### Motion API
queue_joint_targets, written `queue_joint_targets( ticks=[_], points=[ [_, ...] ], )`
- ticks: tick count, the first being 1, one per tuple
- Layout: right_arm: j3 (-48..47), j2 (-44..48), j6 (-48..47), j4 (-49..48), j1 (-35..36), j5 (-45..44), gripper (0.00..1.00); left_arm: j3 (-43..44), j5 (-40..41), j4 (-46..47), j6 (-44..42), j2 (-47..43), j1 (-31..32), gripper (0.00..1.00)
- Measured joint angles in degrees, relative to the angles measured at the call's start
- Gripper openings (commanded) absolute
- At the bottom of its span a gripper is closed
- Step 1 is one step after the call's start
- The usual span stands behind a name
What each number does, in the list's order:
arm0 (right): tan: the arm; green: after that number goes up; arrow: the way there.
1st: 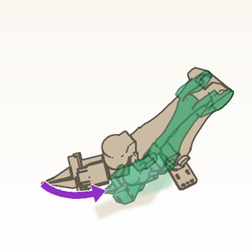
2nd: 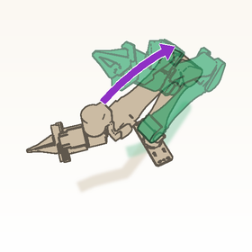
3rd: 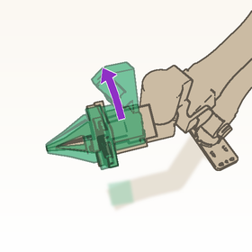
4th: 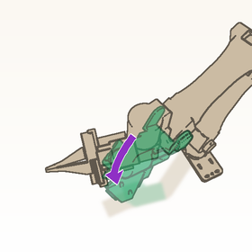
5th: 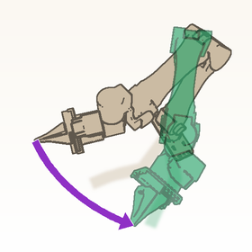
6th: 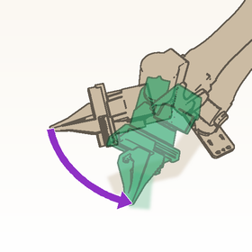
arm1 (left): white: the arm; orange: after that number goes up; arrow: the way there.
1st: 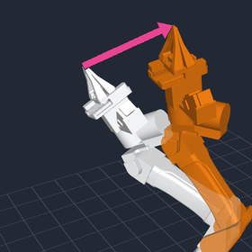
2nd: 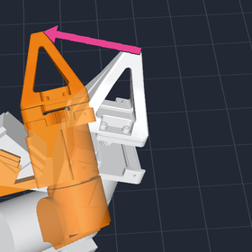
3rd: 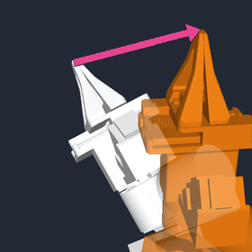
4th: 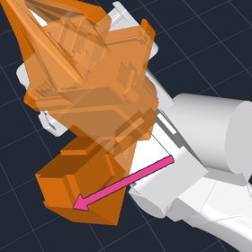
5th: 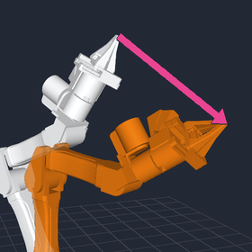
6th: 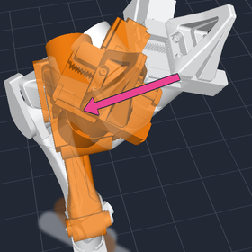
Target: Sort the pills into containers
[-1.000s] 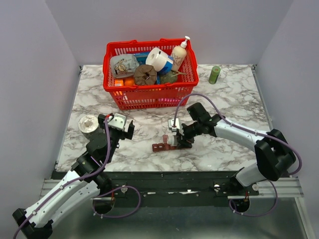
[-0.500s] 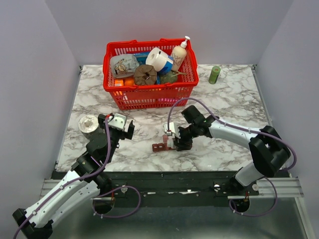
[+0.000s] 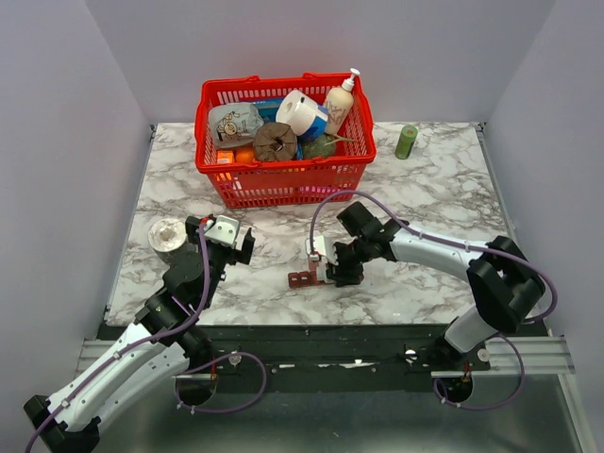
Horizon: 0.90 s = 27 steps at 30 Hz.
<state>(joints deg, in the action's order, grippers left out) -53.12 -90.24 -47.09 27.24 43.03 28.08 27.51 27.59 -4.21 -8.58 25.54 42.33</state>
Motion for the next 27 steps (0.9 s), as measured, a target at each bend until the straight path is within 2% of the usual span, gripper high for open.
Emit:
queue_joint_targets(
  ticks=[27],
  points=[
    [-5.18, -3.76, 0.17, 5.38, 3.04, -8.13, 0.12, 0.0, -0.04, 0.07, -0.02, -0.26, -0.37, 0.99]
  ],
)
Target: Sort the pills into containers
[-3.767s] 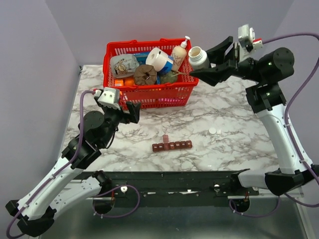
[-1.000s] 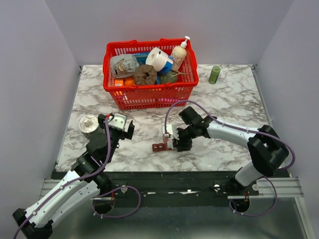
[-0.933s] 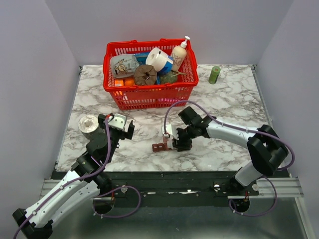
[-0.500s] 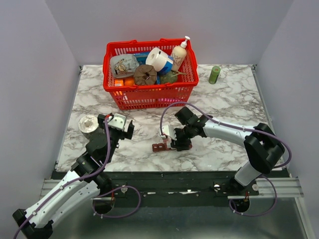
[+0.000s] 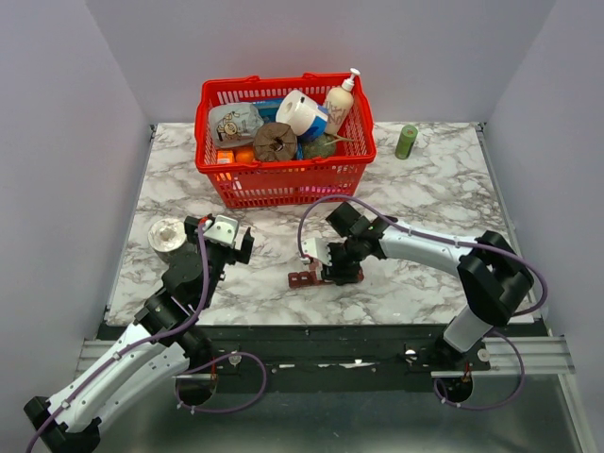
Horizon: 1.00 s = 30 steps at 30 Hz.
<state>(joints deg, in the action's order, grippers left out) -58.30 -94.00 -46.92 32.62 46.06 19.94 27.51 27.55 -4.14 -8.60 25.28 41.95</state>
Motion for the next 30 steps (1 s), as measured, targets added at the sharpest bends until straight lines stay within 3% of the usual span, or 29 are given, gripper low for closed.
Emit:
queue_joint_targets(
  ticks=[30],
  points=[
    [-4.26, -2.21, 1.01, 4.55, 3.72, -7.06, 0.12, 0.0, 0.0, 0.15, -0.17, -0.76, -0.28, 0.99]
  ],
)
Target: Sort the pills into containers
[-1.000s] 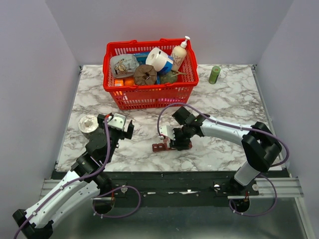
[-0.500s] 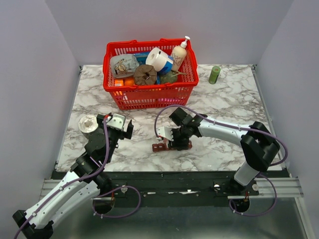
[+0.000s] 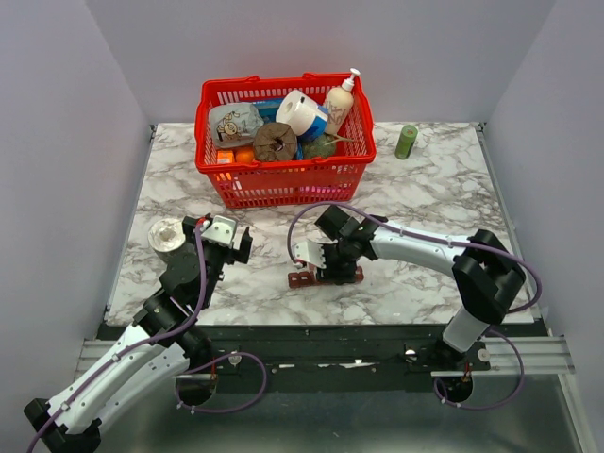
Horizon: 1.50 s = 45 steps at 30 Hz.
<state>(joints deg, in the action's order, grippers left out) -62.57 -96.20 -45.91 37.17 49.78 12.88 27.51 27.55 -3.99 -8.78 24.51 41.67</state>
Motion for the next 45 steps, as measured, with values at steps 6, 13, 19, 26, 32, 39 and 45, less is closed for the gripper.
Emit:
queue_joint_targets(
  ticks=[6, 13, 19, 26, 32, 39, 45],
  points=[
    [-0.96, -0.52, -0.02, 1.03, 0.81, -1.64, 0.12, 0.0, -0.02, 0.0, 0.0, 0.0, -0.04, 0.99],
    [-1.86, -0.92, 0.0, 2.51, 1.18, -3.06, 0.12, 0.0, -0.07, 0.0, 0.0, 0.0, -0.04, 0.99],
    [-2.1, -1.09, 0.0, 3.06, 1.4, -3.43, 0.12, 0.0, -0.13, 0.0, 0.0, 0.0, -0.04, 0.99],
    [-2.8, -1.53, 0.0, 3.43, 2.03, -4.55, 0.12, 0.0, -0.15, 0.0, 0.0, -0.2, -0.07, 0.99],
    [-4.04, -2.36, 0.0, 4.59, 2.56, -5.11, 0.12, 0.0, -0.15, 0.0, 0.0, -0.22, -0.09, 0.99],
    [-4.79, -2.73, 0.0, 5.88, 2.84, -6.23, 0.12, 0.0, -0.17, 0.0, -0.02, -0.24, -0.09, 0.99],
    [-5.42, -2.99, 0.0, 6.71, 3.32, -7.1, 0.12, 0.0, -0.24, 0.0, -0.02, -0.24, -0.11, 0.99]
  ],
)
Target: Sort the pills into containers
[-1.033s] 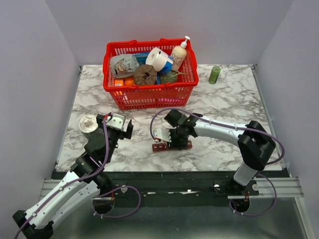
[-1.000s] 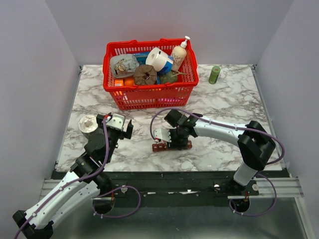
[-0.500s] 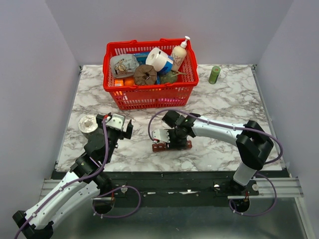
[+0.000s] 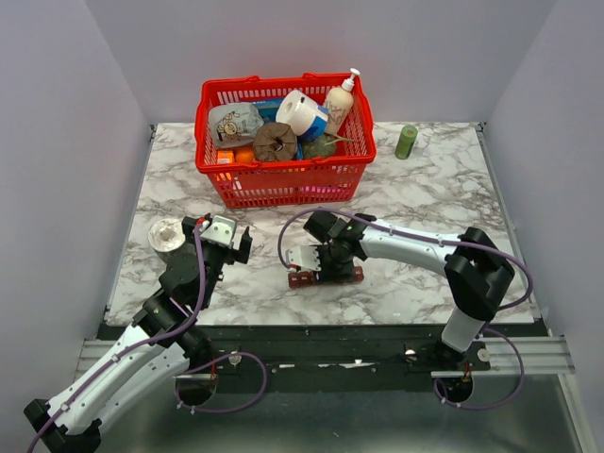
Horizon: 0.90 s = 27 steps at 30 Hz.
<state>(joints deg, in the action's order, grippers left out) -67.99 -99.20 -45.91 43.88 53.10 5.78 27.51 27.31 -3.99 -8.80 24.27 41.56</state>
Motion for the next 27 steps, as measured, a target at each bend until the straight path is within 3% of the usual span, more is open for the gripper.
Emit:
queue_joint_targets(
  ticks=[27],
  points=[
    [-2.25, -1.68, 0.0, 2.16, 1.22, -1.95, 0.13, 0.0, -0.44, 0.0, 0.0, -0.02, -0.24, 0.99]
  ],
)
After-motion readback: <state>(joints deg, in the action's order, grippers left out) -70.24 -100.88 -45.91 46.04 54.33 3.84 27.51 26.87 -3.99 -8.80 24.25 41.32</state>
